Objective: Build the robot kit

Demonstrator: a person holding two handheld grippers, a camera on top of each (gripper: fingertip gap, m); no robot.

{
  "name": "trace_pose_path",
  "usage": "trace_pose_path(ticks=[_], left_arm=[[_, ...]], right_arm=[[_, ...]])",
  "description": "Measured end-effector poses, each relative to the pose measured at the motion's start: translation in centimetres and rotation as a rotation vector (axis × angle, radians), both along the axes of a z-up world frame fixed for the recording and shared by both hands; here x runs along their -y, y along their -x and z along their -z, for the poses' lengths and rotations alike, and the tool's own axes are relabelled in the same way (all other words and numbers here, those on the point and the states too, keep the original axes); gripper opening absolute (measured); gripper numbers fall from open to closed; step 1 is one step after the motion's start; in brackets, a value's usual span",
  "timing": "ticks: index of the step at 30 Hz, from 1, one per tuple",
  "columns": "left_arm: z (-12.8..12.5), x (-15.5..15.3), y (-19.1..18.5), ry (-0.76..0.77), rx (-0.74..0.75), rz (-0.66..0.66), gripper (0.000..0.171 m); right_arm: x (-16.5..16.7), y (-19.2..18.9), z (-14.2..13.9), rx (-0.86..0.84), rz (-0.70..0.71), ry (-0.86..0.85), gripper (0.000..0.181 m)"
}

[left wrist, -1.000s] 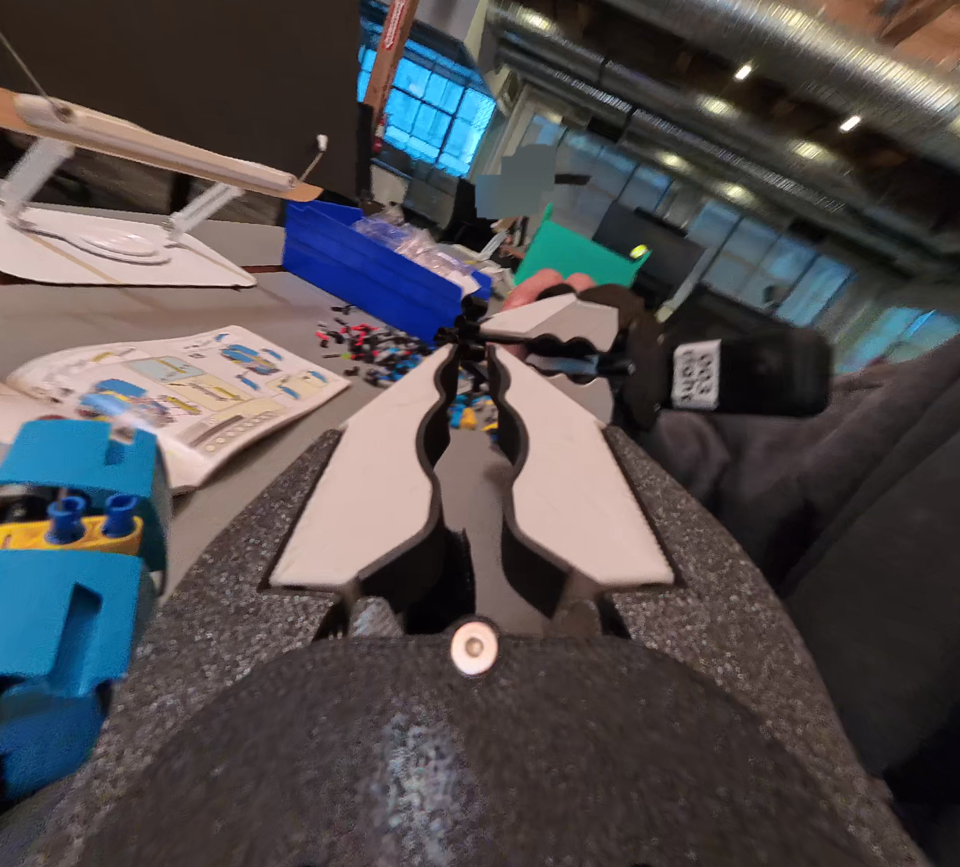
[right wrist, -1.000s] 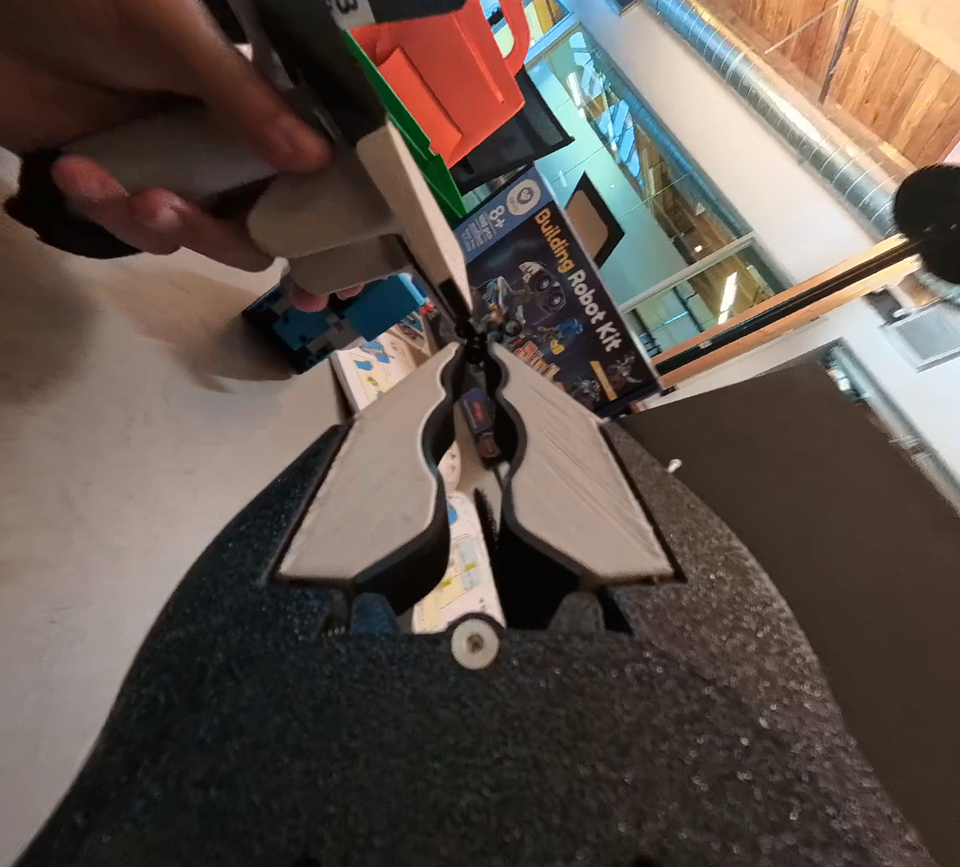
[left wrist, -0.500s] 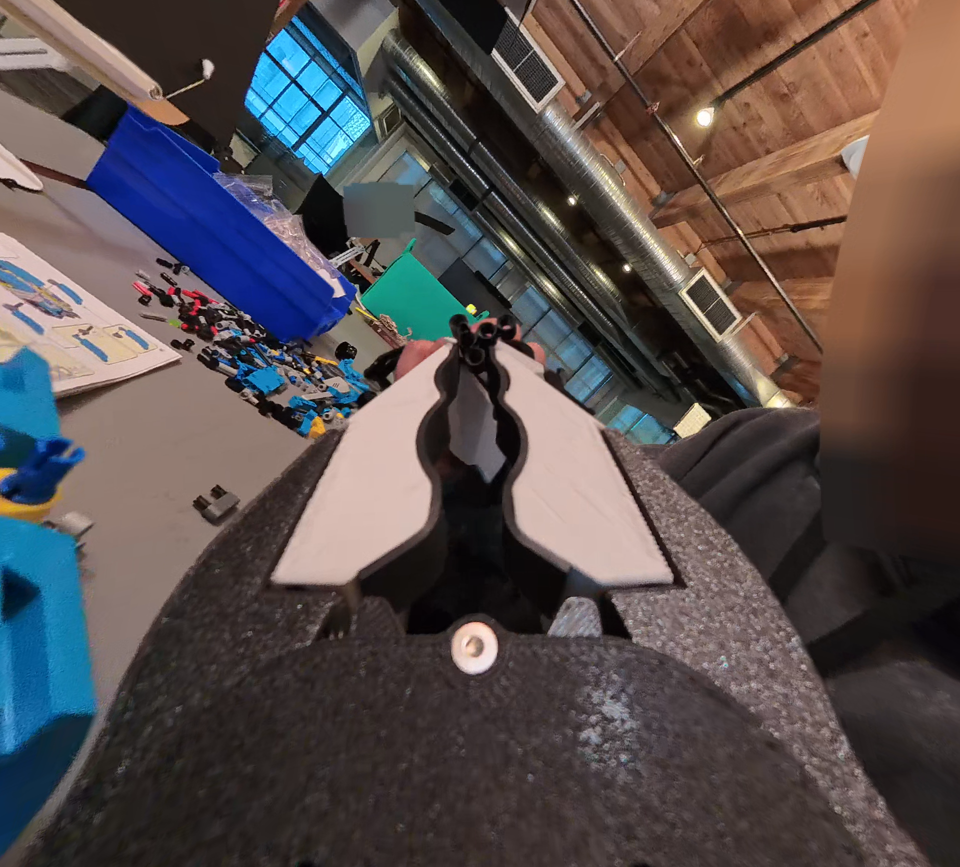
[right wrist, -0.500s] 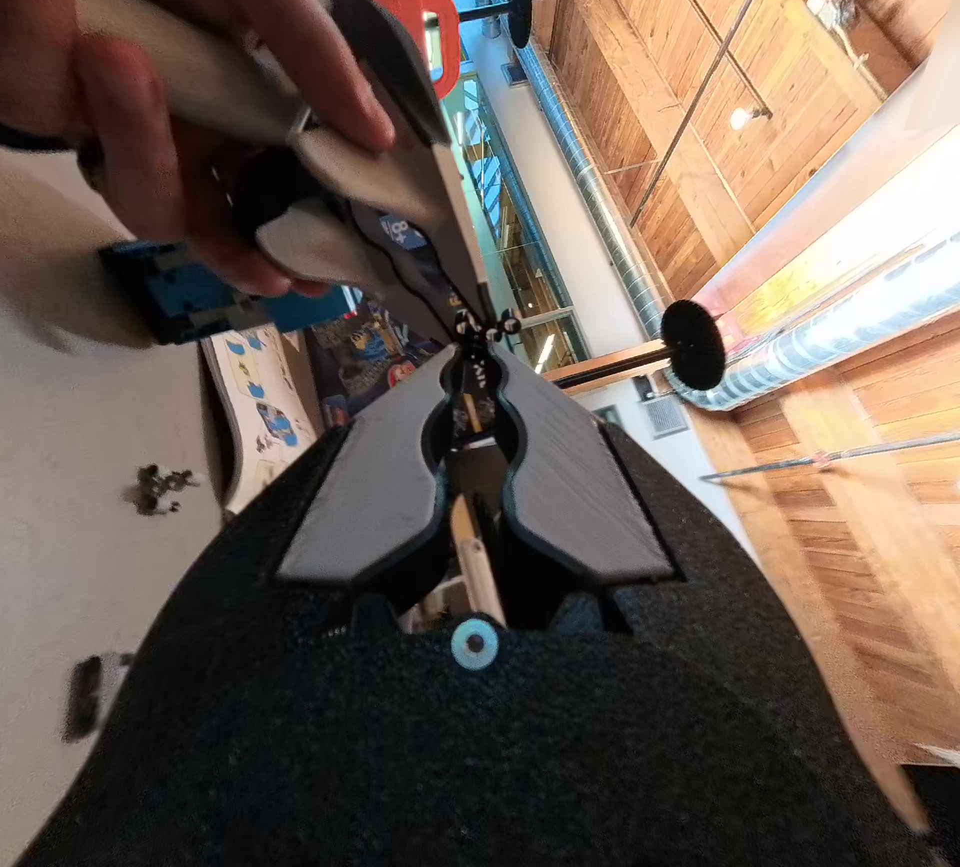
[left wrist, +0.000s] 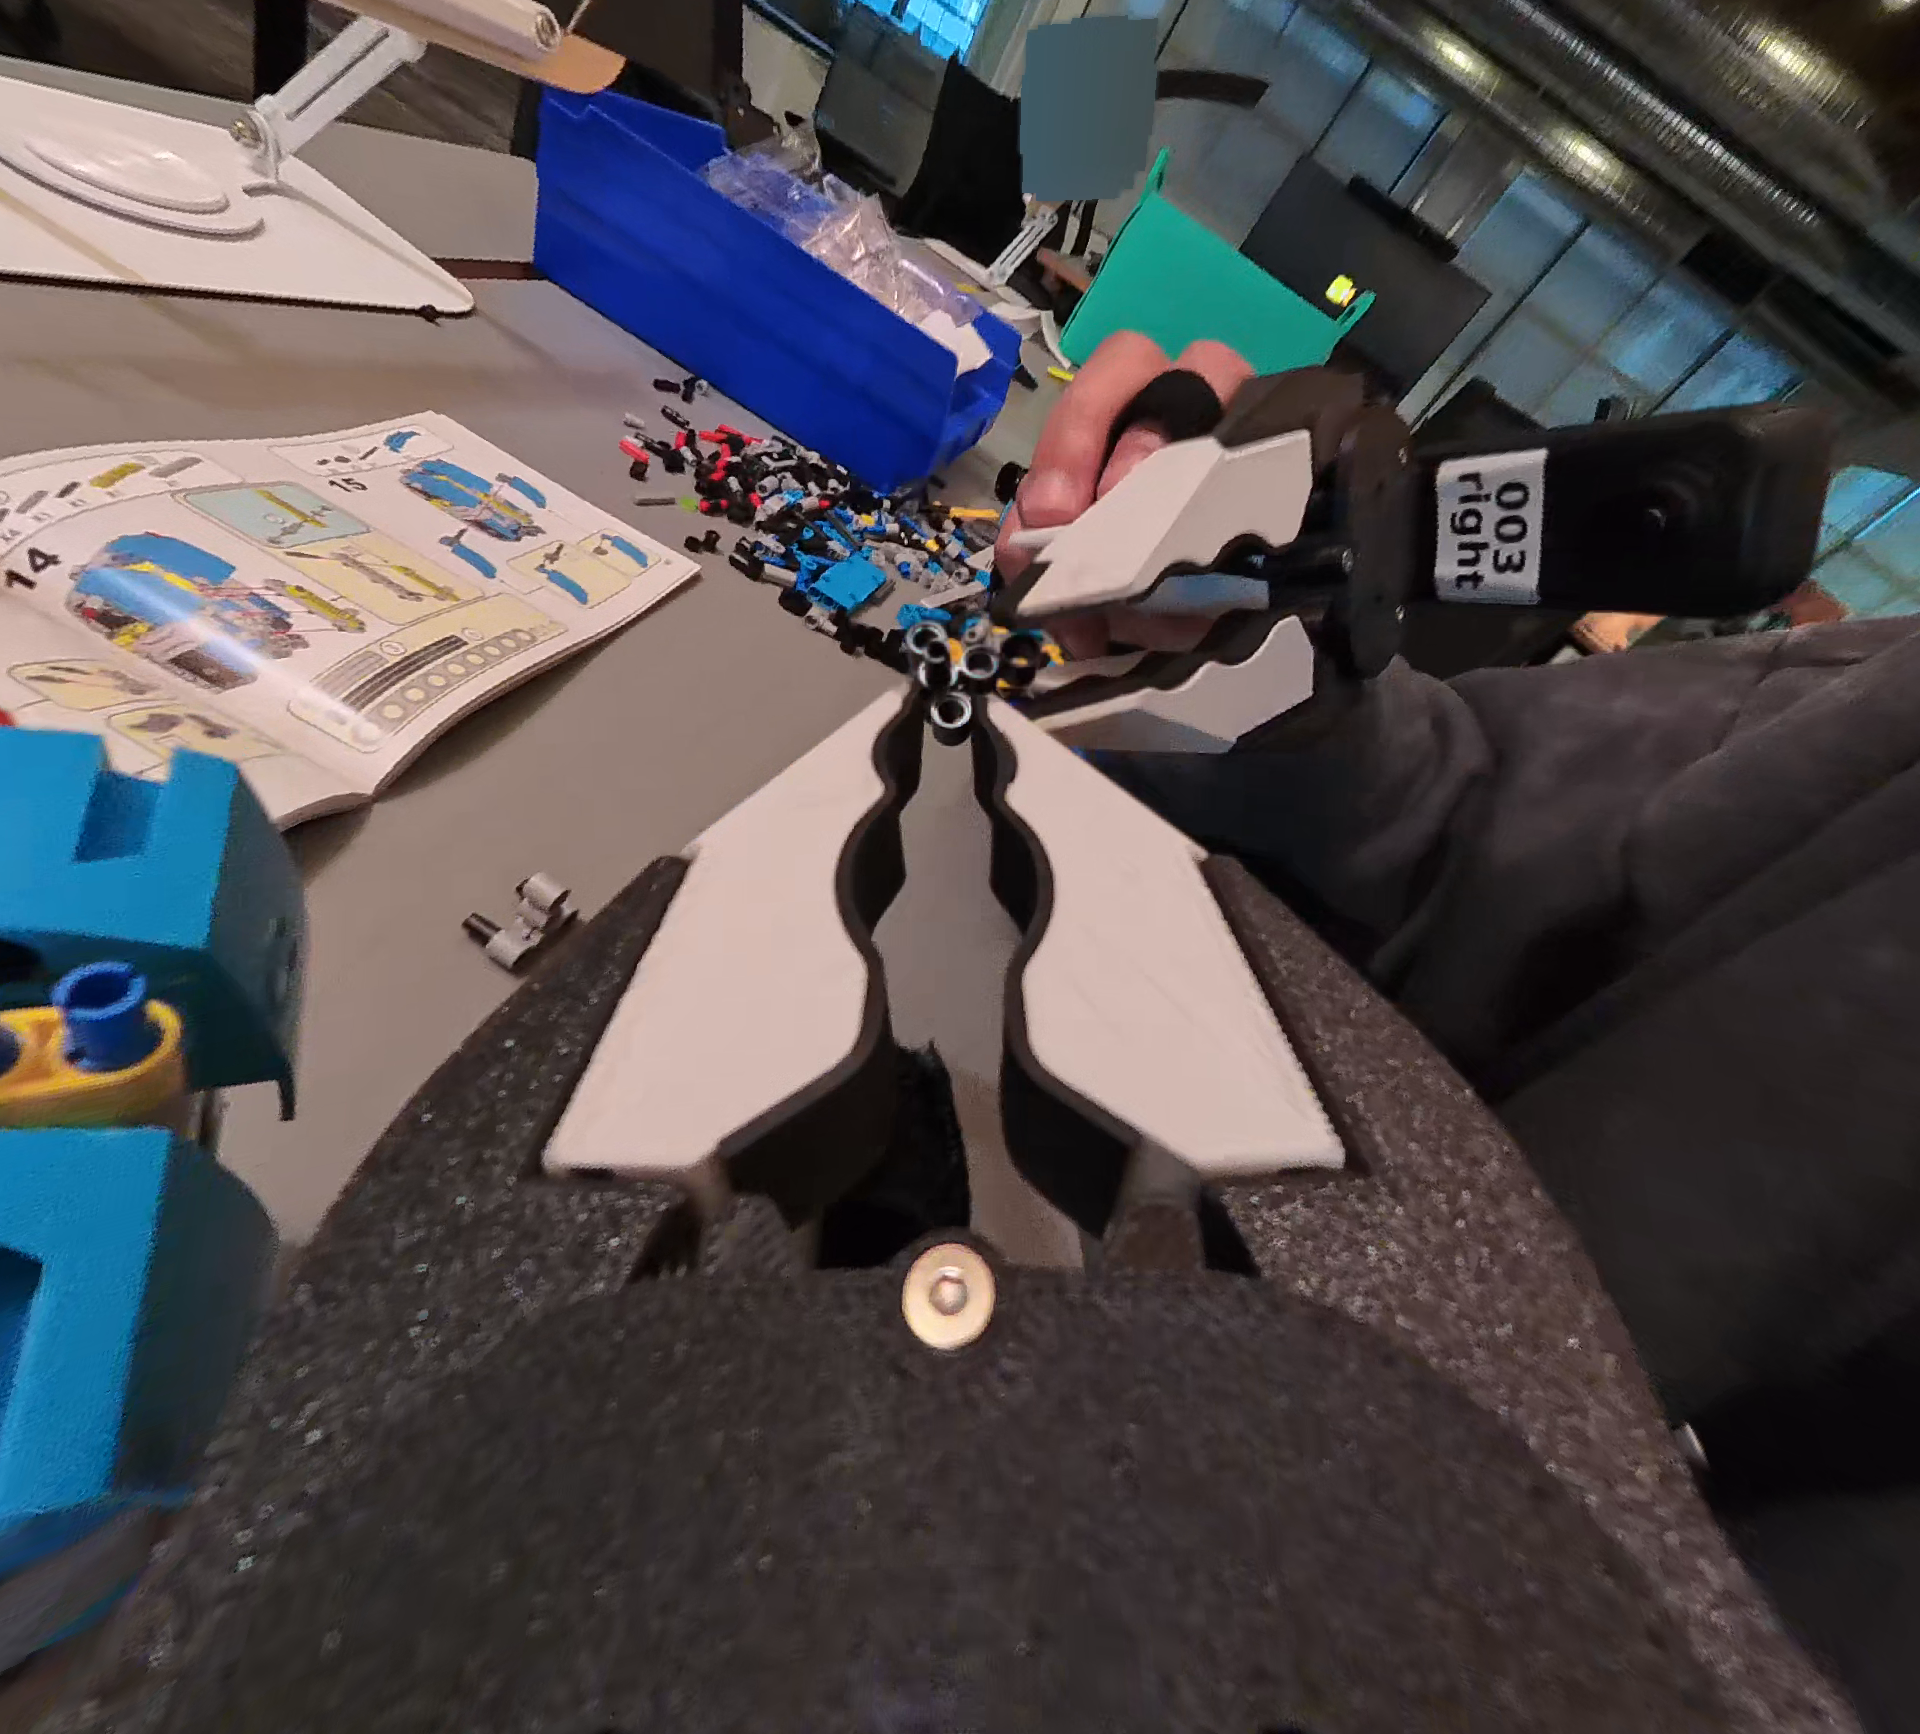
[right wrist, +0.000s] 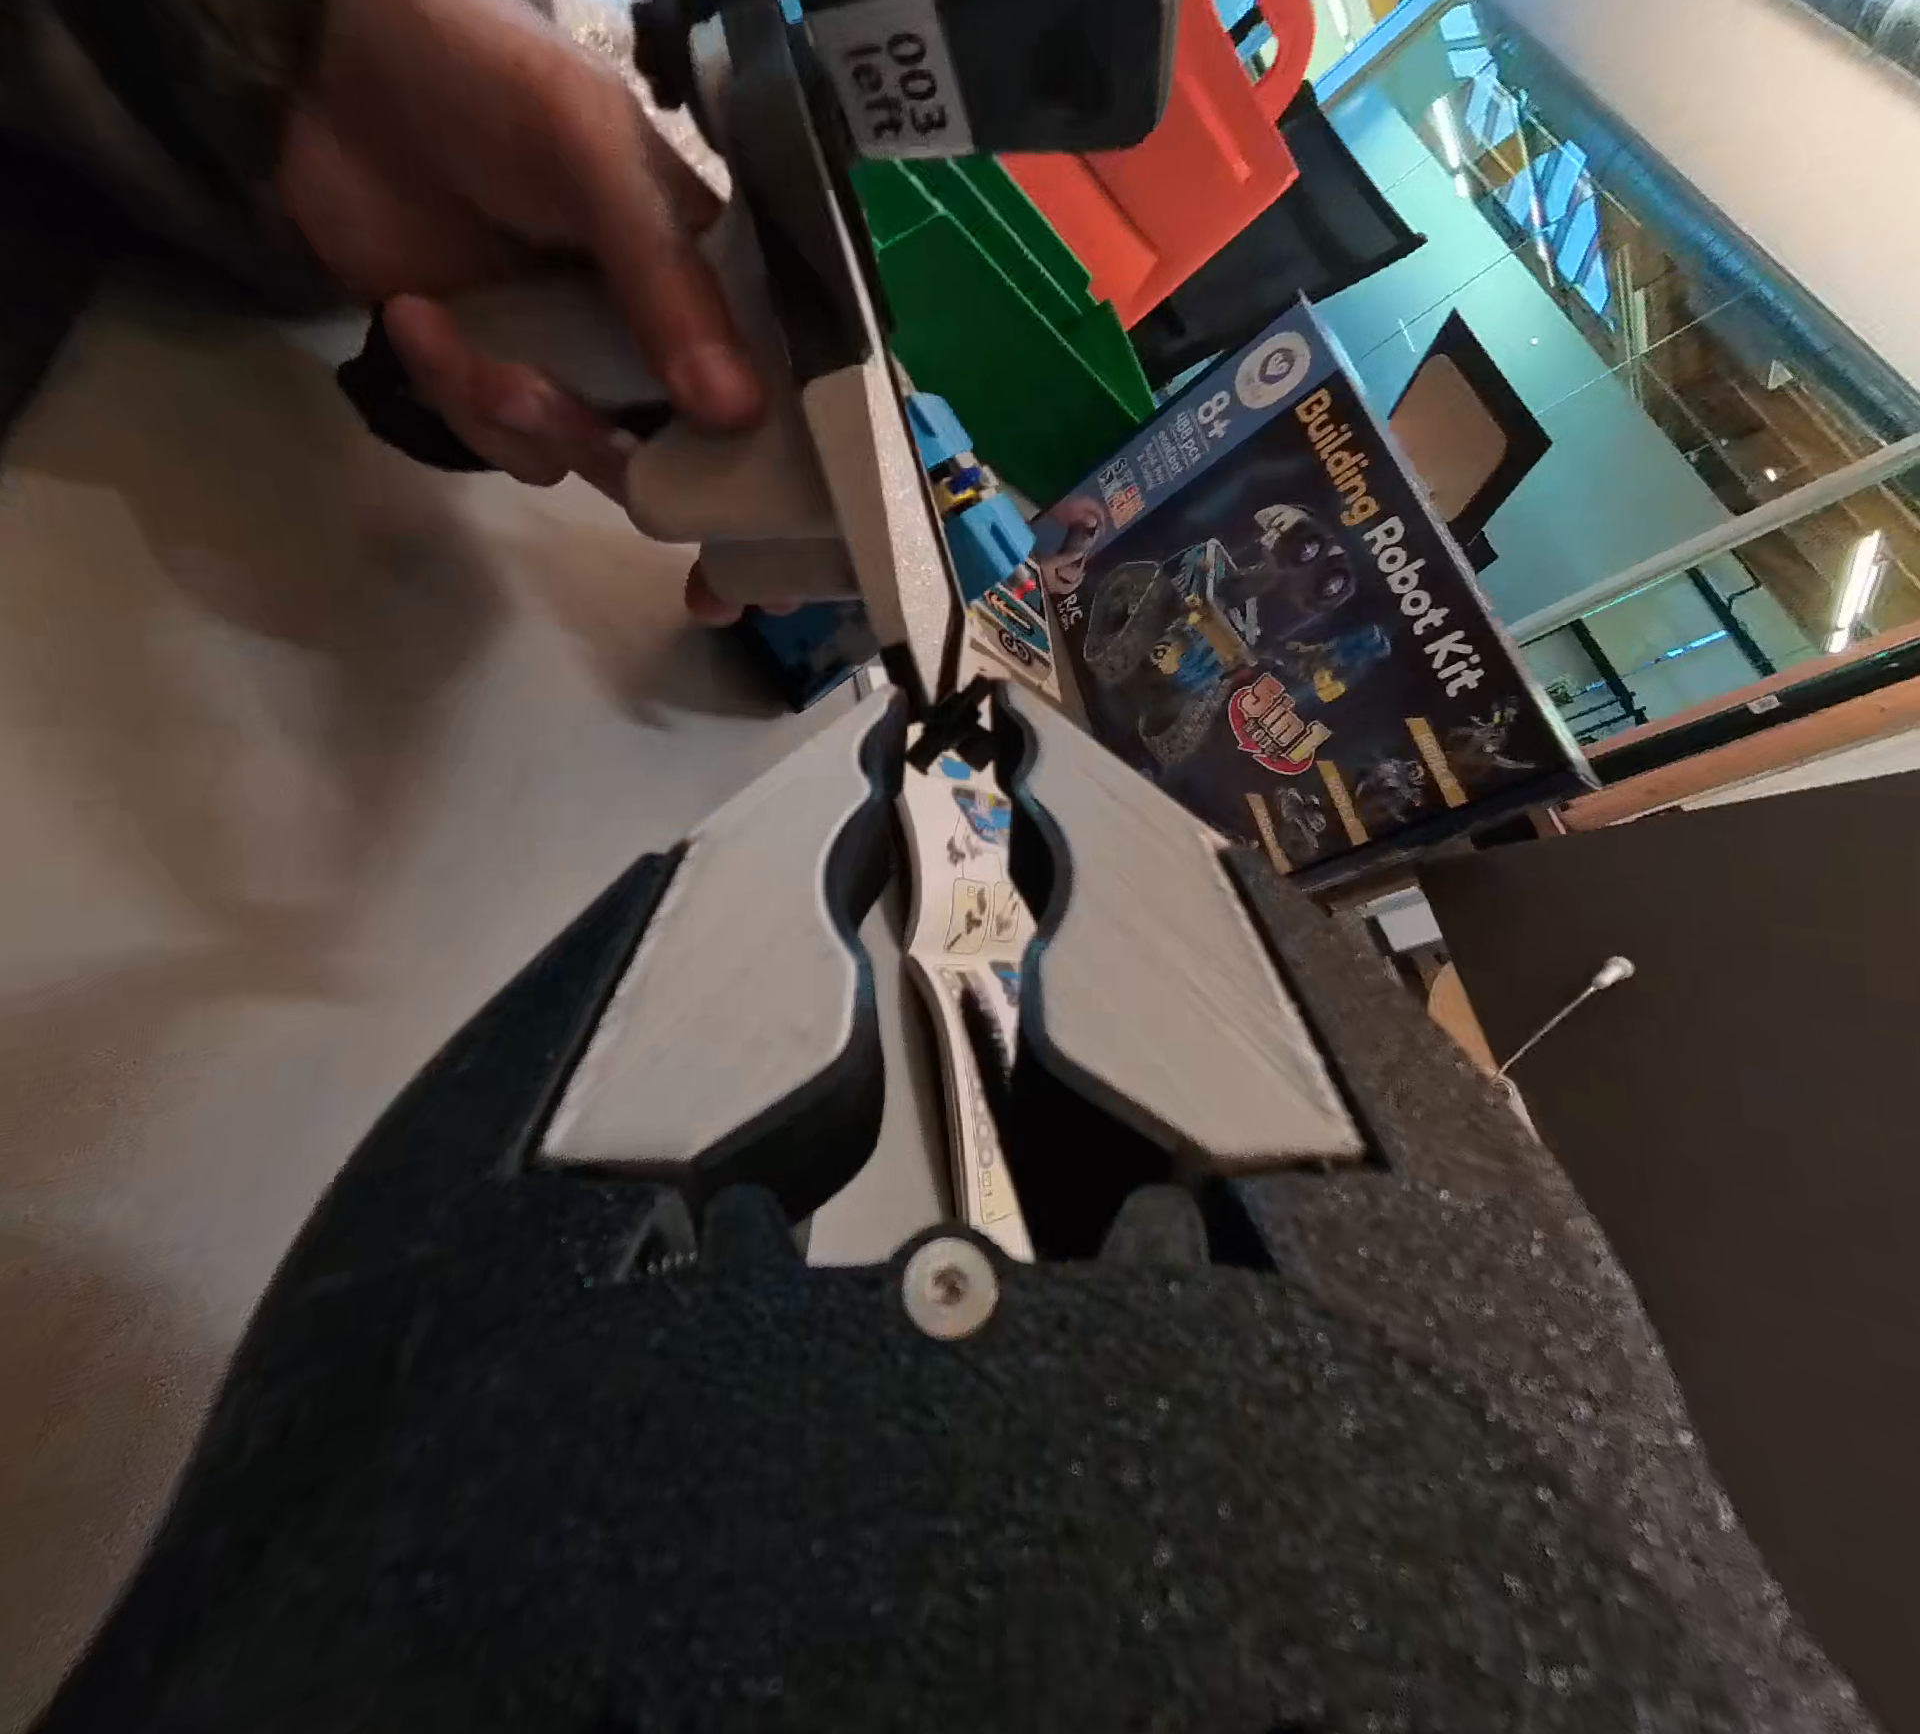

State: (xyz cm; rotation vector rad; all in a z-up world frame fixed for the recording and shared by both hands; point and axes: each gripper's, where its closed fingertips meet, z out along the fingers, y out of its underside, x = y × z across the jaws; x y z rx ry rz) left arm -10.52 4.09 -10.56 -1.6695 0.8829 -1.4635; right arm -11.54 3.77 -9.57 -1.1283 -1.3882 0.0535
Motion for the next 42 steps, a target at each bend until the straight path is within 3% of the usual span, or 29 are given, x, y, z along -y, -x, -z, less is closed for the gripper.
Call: trace_pose_path(ticks=[12, 17, 20, 24, 29, 33, 42], left_arm=[[1.2, -0.5, -0.1, -0.016, -0.069, -0.010, 0.010], [-1.4, -0.5, 0.5, -0.089, 0.064, -0.026, 0.013], [-2.8, 0.5, 0.6, -0.269, 0.107, -0.027, 0.031], [-2.9, 2.4, -0.1, -0.465, 0.084, -0.006, 0.043], [-3.7, 4.0, -0.1, -0.537, 0.117, 0.024, 0.040], [-3.8, 4.1, 0.0, -0.496, 0.123, 0.051, 0.024], [-3.9, 4.3, 0.0, -0.534, 0.127, 0.040, 0.026]], right_arm=[[-0.8, -0.6, 1.6, 0.135, 0.048, -0.009, 0.009], [-1.7, -1.1, 0.0, -0.075, 0.047, 0.296, 0.009], [-1.3, -1.4, -1.9, -0.294, -0.060, 0.548, 0.009], [0.9, -0.9, -3.6, -0.412, -0.258, 0.734, 0.009], [2.6, 0.1, -3.2, -0.391, -0.351, 0.798, 0.009], [3.1, 0.5, -3.0, -0.394, -0.386, 0.830, 0.009], [3.2, 0.3, -4.1, -0.465, -0.431, 0.860, 0.009]])
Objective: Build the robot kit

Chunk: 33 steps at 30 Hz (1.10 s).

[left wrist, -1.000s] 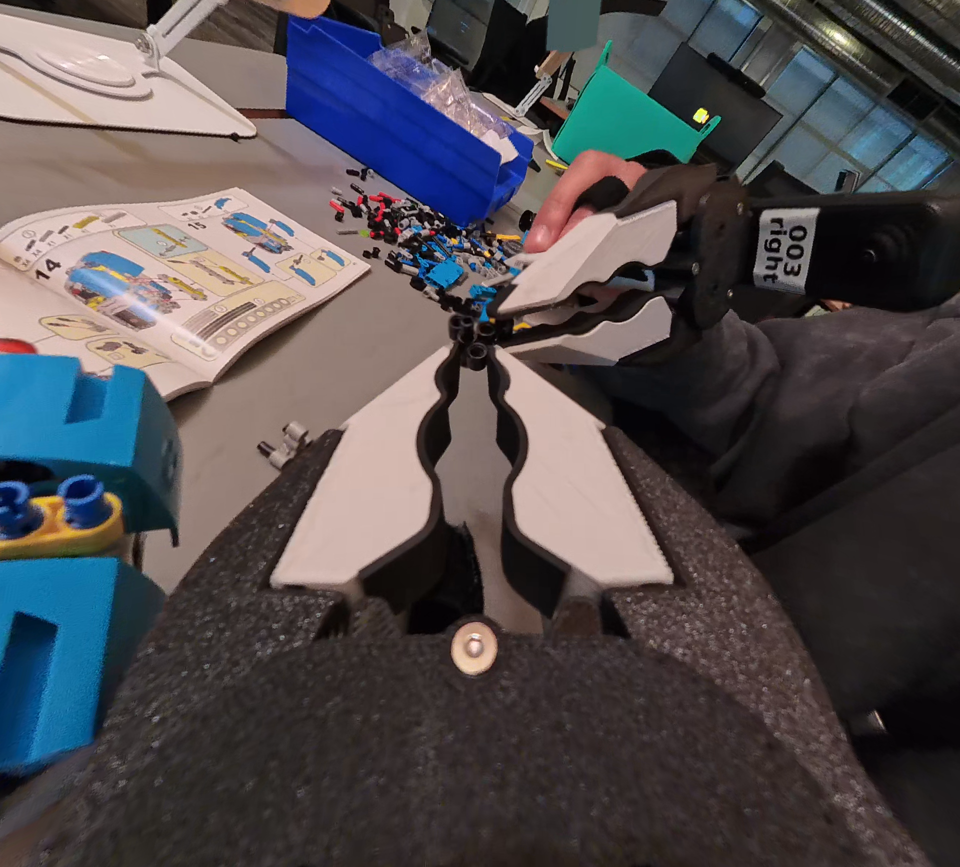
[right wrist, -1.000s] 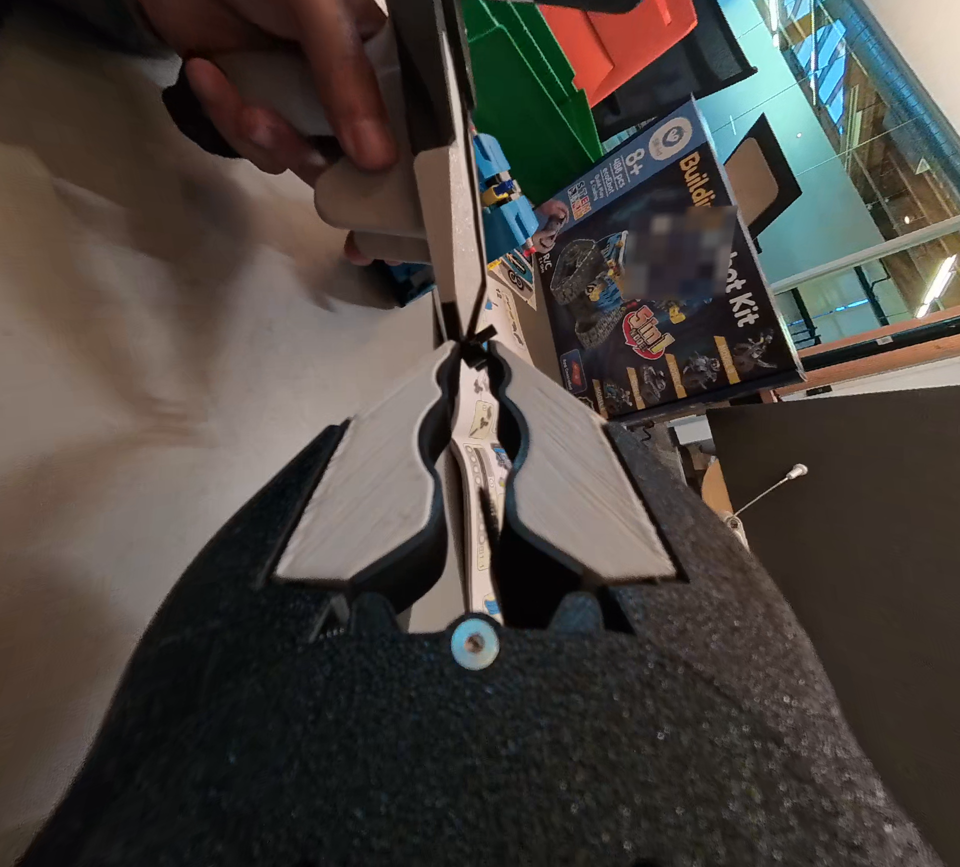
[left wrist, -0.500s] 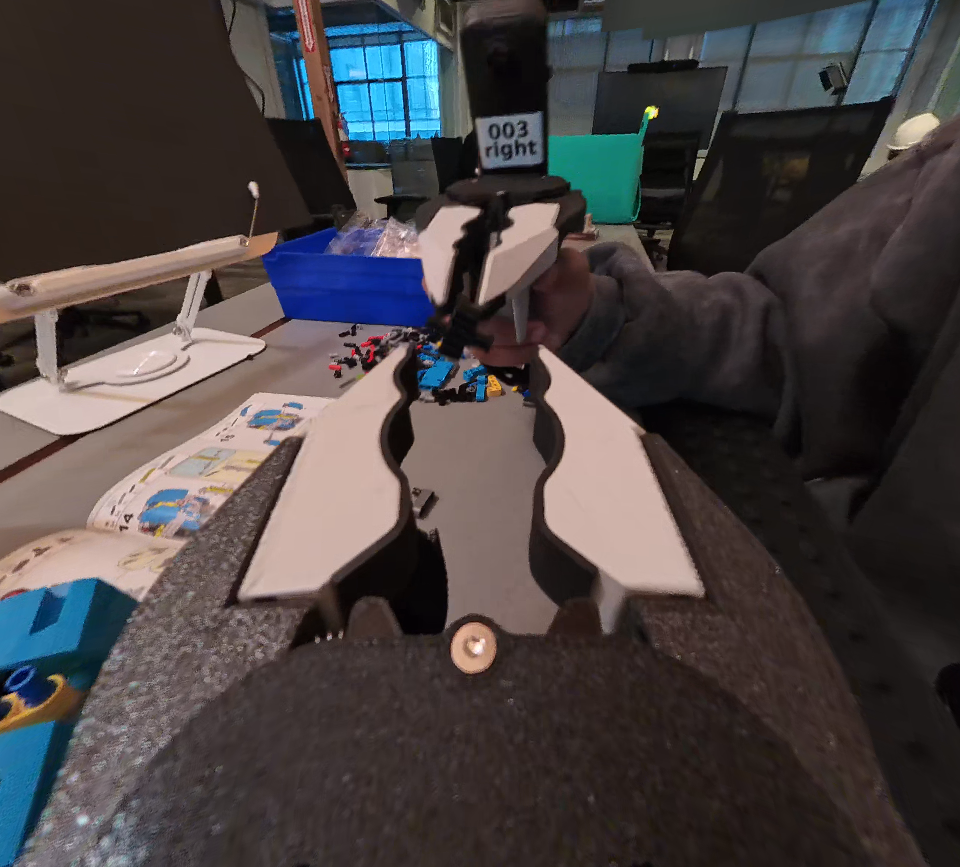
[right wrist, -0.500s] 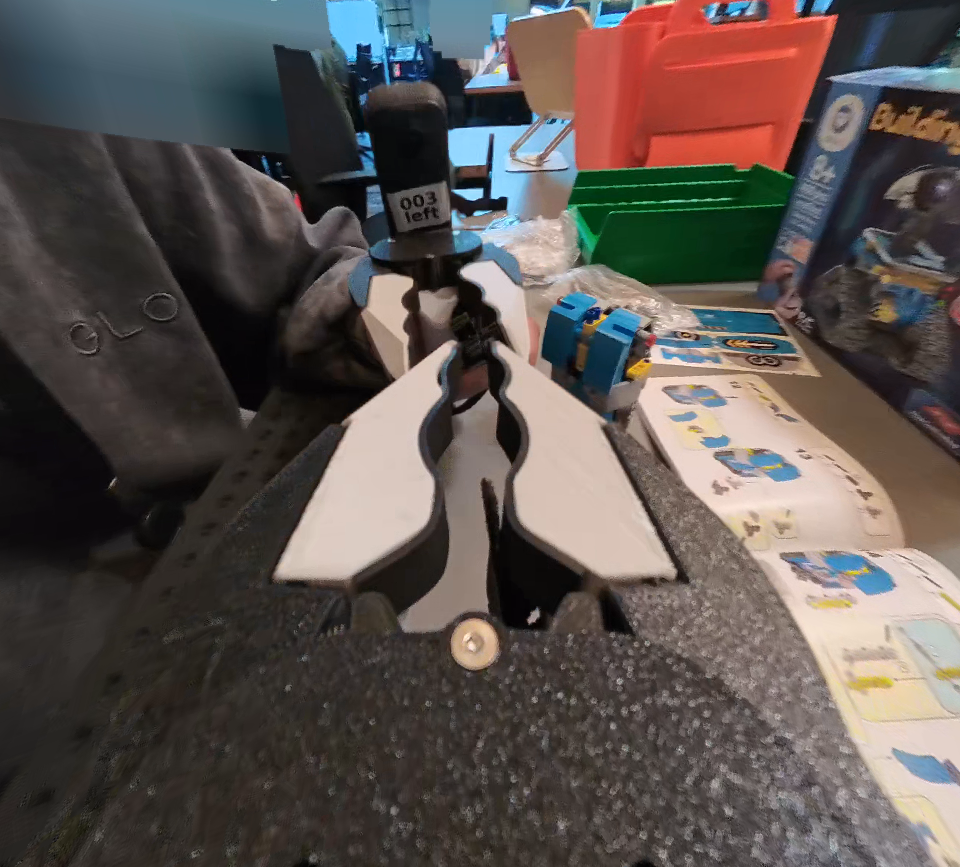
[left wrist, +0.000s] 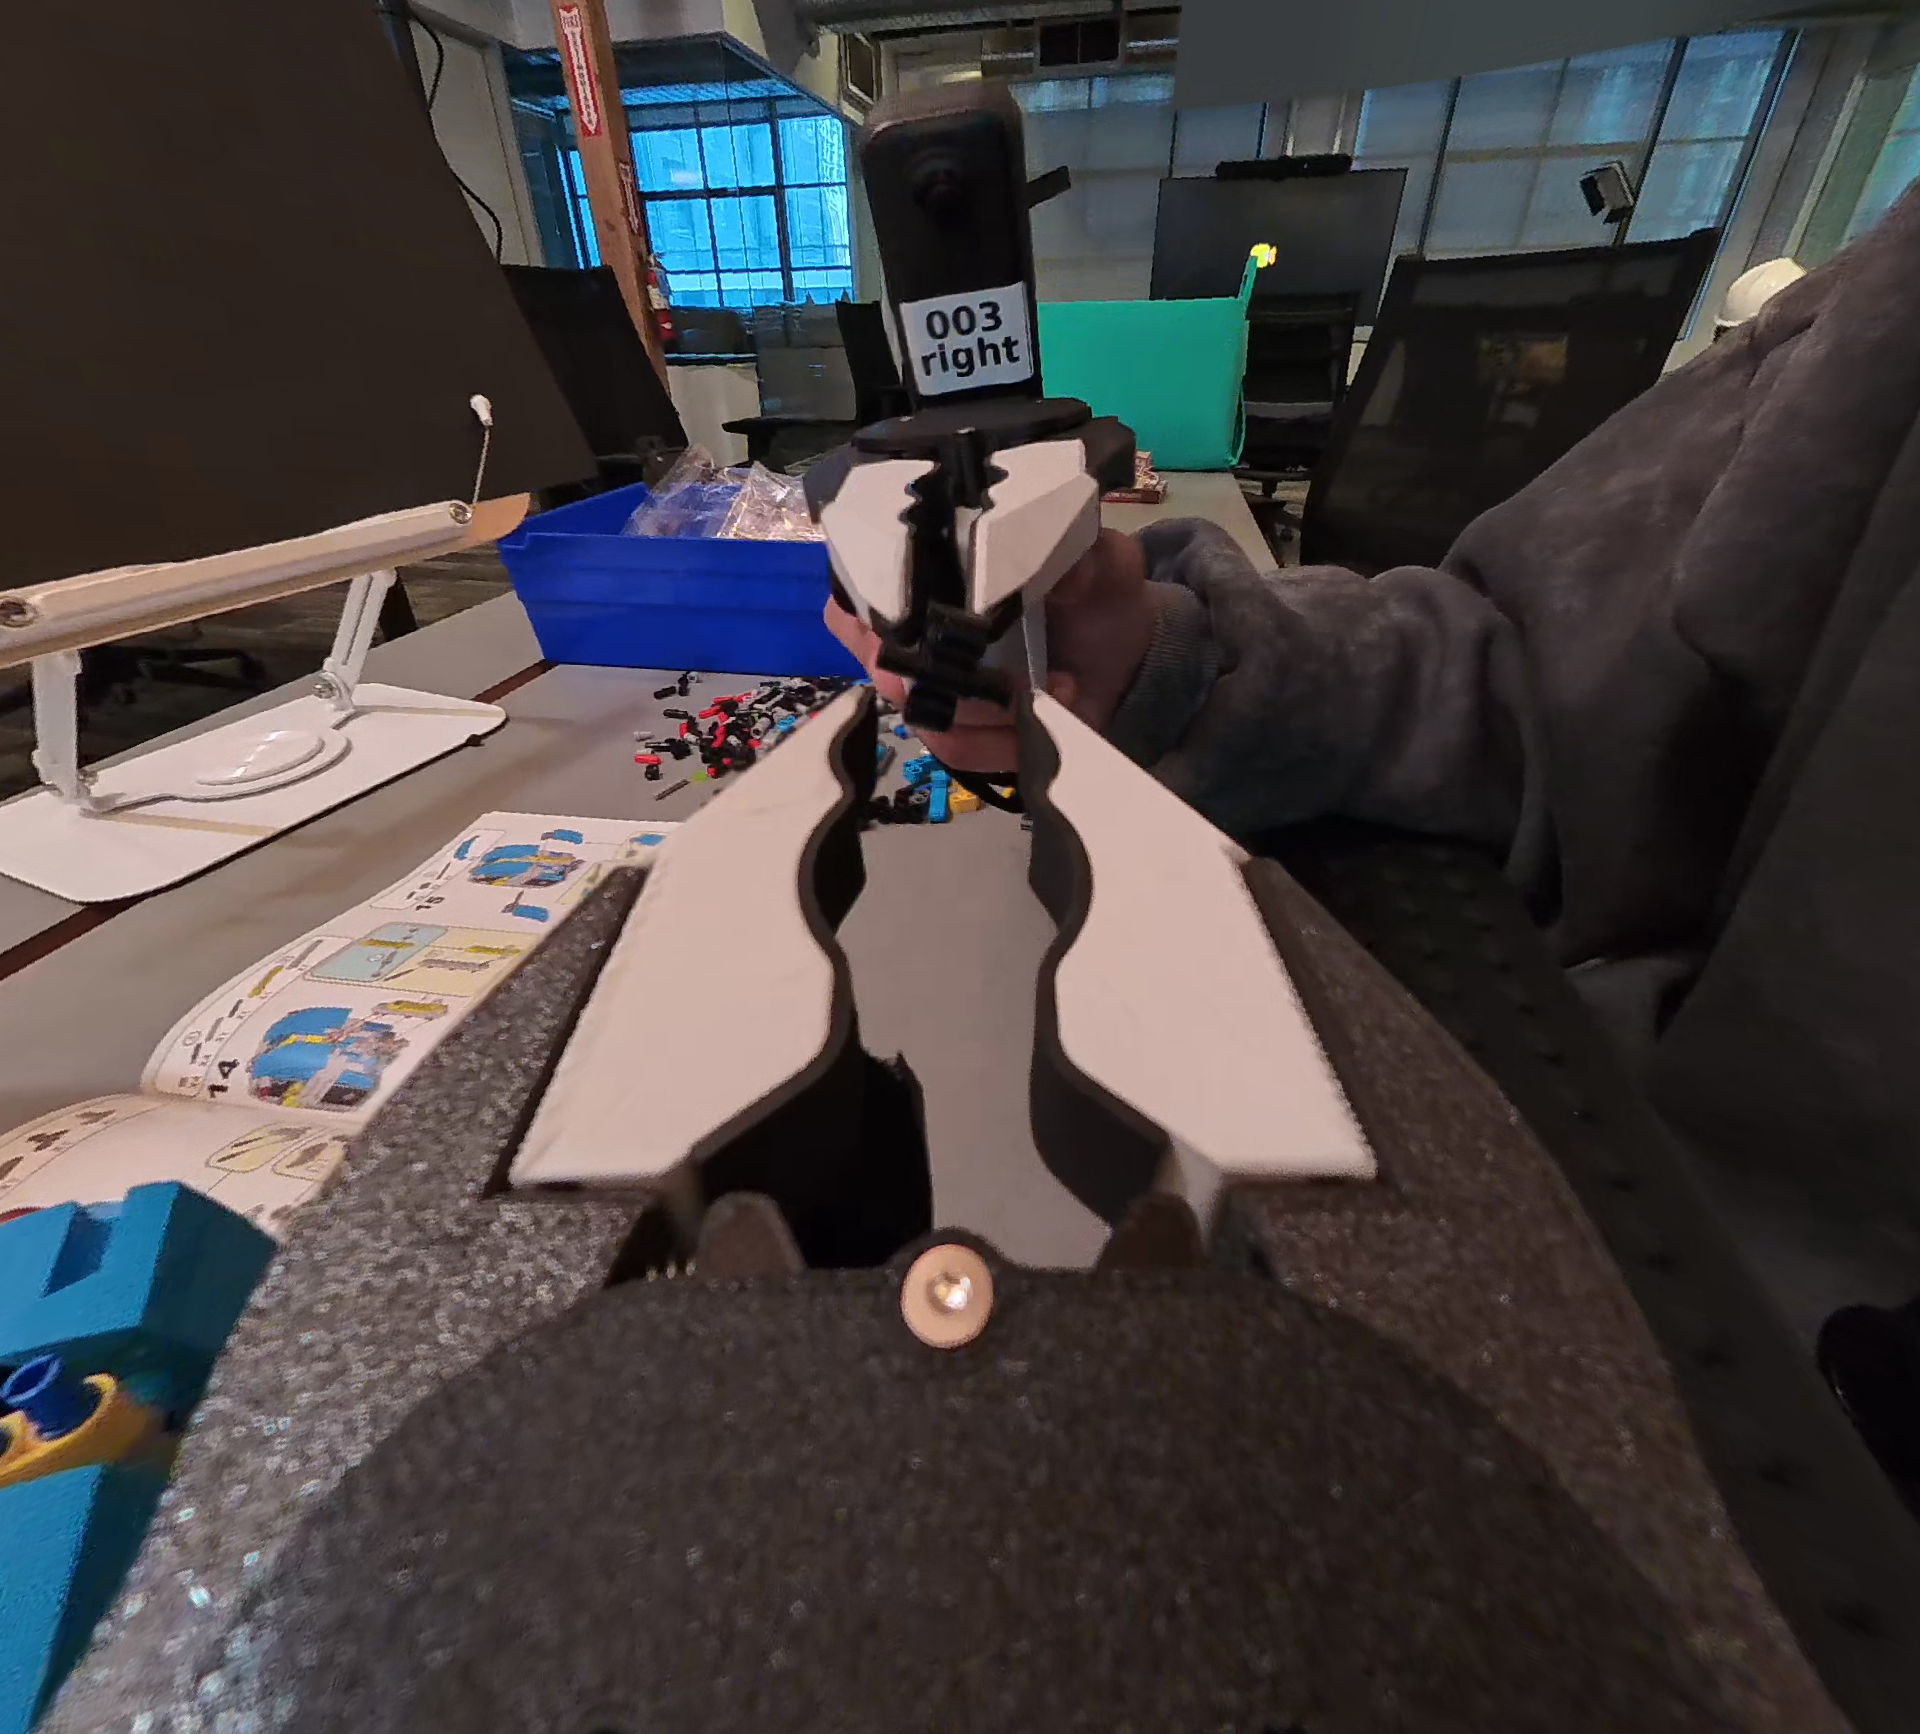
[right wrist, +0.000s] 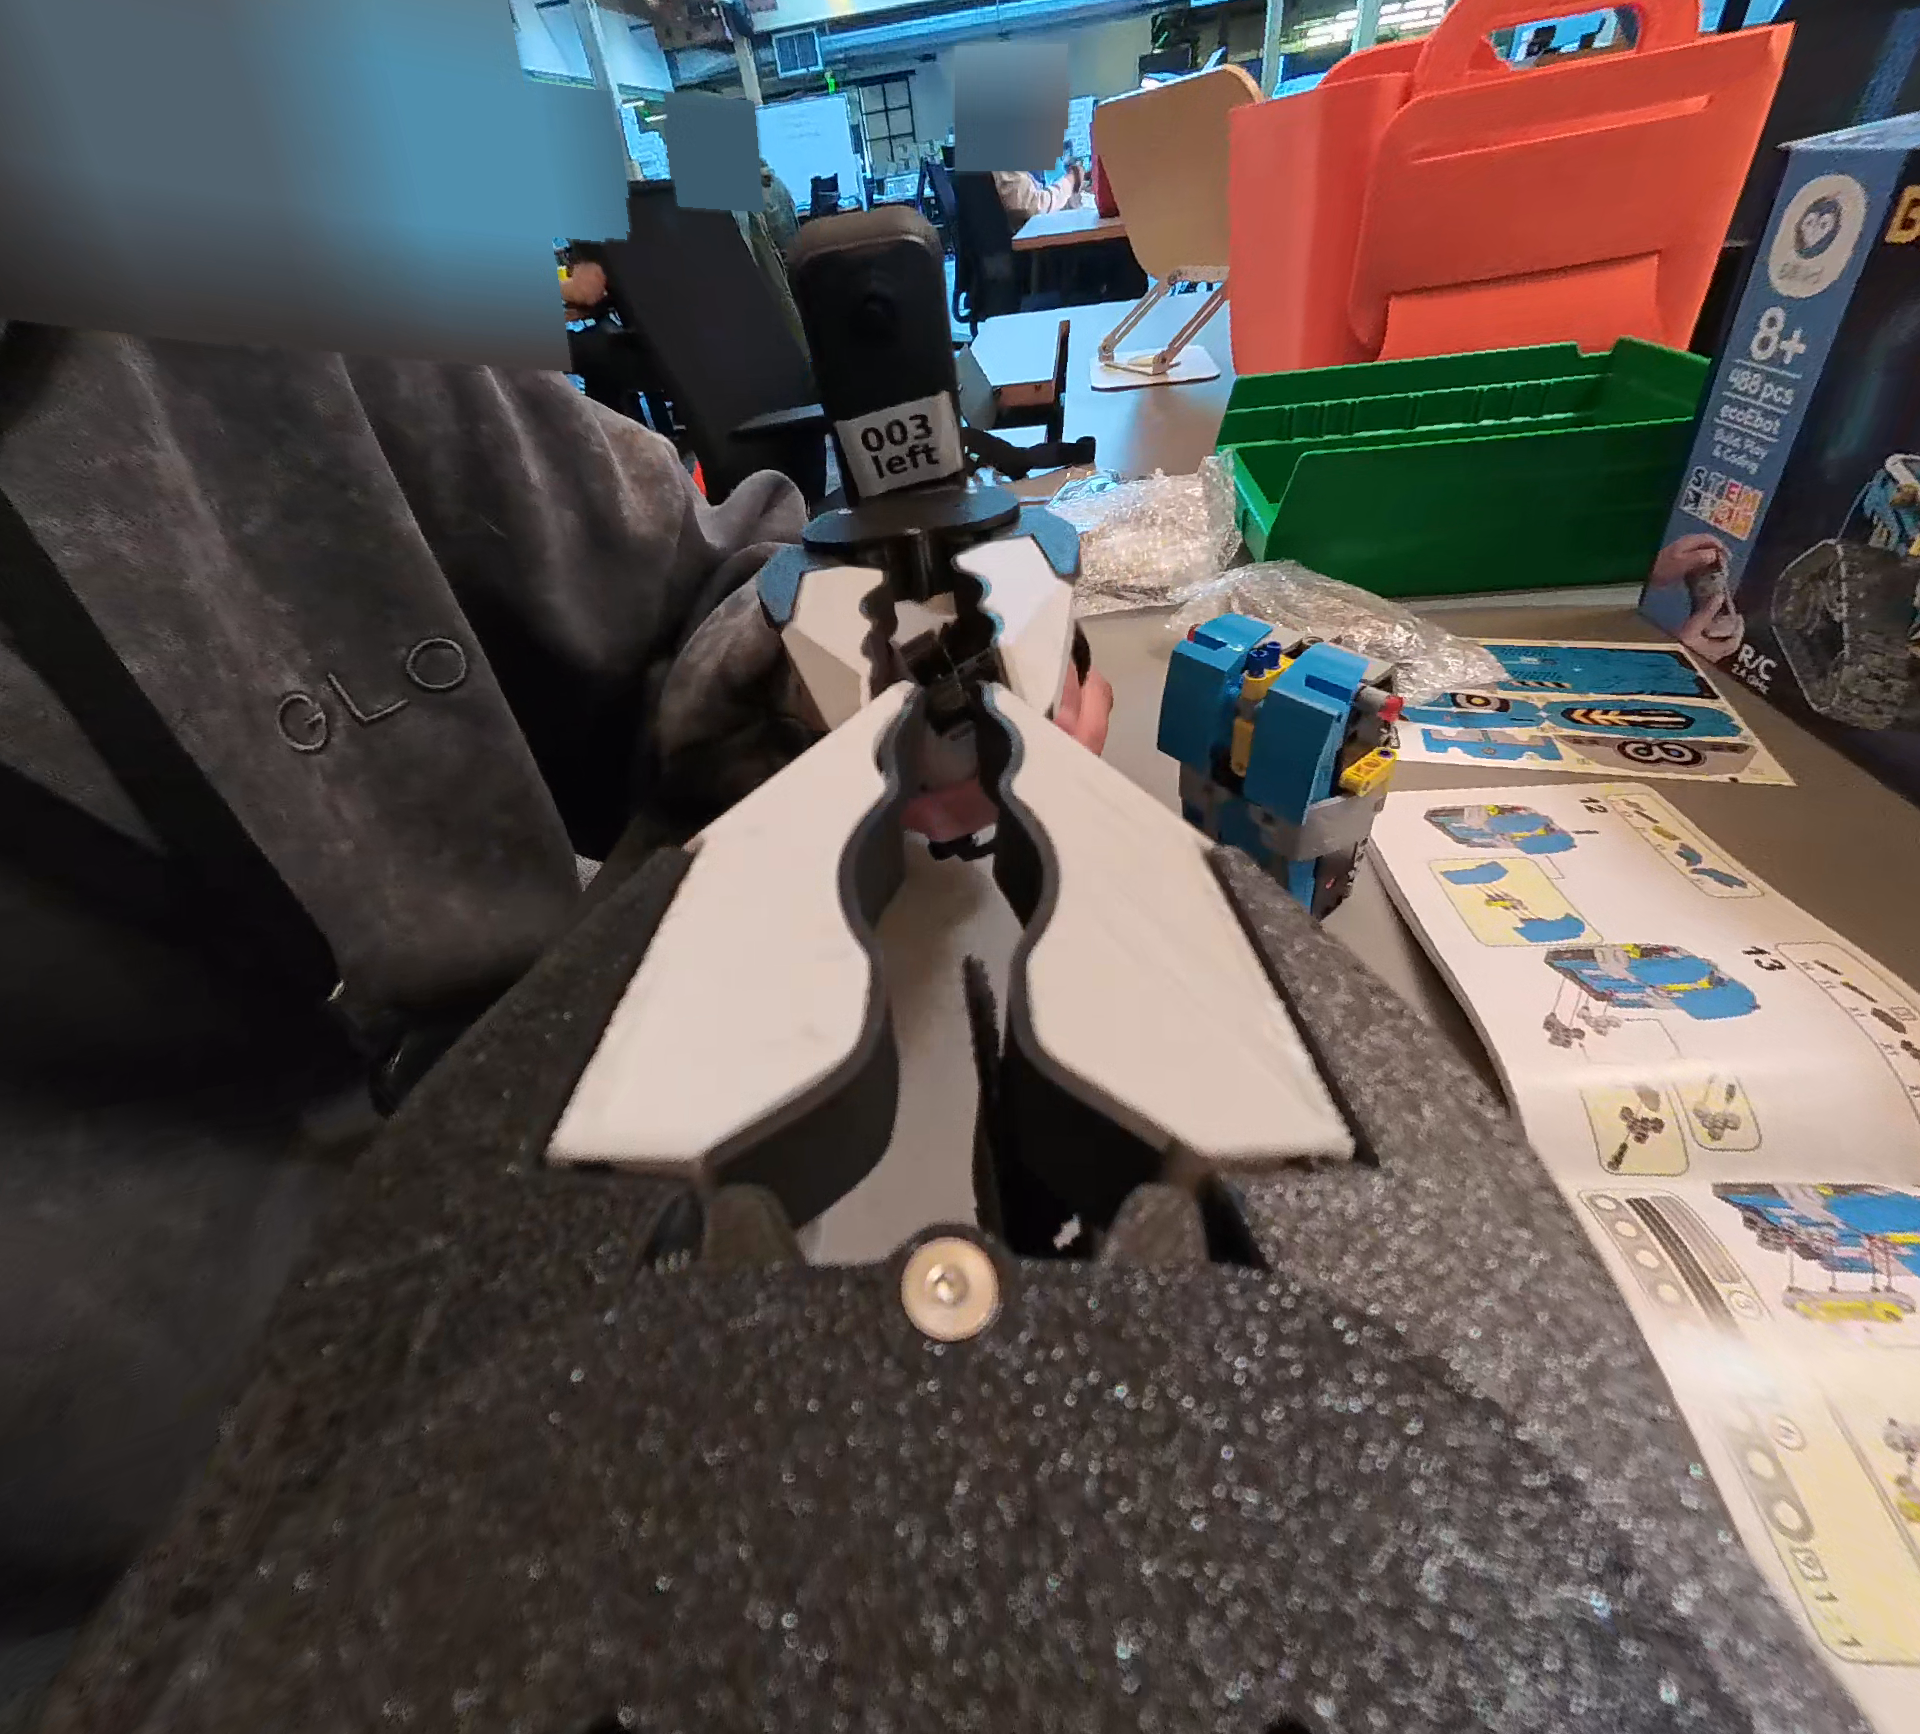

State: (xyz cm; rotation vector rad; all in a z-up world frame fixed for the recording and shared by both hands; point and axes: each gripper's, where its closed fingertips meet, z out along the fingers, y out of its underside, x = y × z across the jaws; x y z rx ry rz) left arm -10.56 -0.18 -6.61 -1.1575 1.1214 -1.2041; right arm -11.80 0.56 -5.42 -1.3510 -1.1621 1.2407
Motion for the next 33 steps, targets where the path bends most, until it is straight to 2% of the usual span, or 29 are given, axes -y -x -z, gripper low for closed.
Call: trace_pose_path(ticks=[2, 6, 11, 13, 15, 17, 20, 22, 30, 33], left_arm=[[-0.1, 0.3, 0.1, 0.001, 0.009, 0.019, 0.019], [-0.1, 0.2, 0.3, 0.002, -0.003, 0.025, 0.017], [1.4, -0.7, -0.1, -0.074, -0.117, -0.060, 0.016], [2.0, -1.1, -0.3, -0.107, -0.166, -0.090, 0.016], [3.2, -1.3, -0.5, -0.153, -0.241, -0.117, 0.016], [4.8, -1.5, -0.8, -0.211, -0.335, -0.140, 0.016], [7.5, -1.4, -1.2, -0.279, -0.476, -0.147, 0.016], [8.7, -1.2, -1.3, -0.309, -0.534, -0.143, 0.016], [11.9, 0.5, -1.6, -0.347, -0.666, -0.049, 0.017], [12.9, 0.6, -1.6, -0.321, -0.704, -0.031, 0.017]], right_arm=[[0.2, 0.3, 0.4, 0.018, -0.005, -0.004, 0.009], [0.3, 0.2, 0.8, 0.041, -0.022, -0.007, 0.008], [-0.6, -0.3, 2.1, 0.116, 0.020, -0.044, 0.009], [-1.4, -1.2, 3.2, 0.185, 0.049, -0.032, 0.020], [-3.4, -3.1, 5.3, 0.314, 0.135, 0.004, 0.022], [-5.0, -5.7, 9.3, 0.527, 0.204, 0.057, 0.027], [-5.8, -8.5, 14.5, 0.757, 0.241, 0.112, 0.029], [-5.5, -8.5, 16.2, 0.814, 0.219, 0.137, 0.029], [-5.3, -7.8, 17.6, 0.880, 0.197, 0.077, 0.021], [-3.8, -6.0, 15.5, 0.764, 0.123, 0.106, 0.022]])
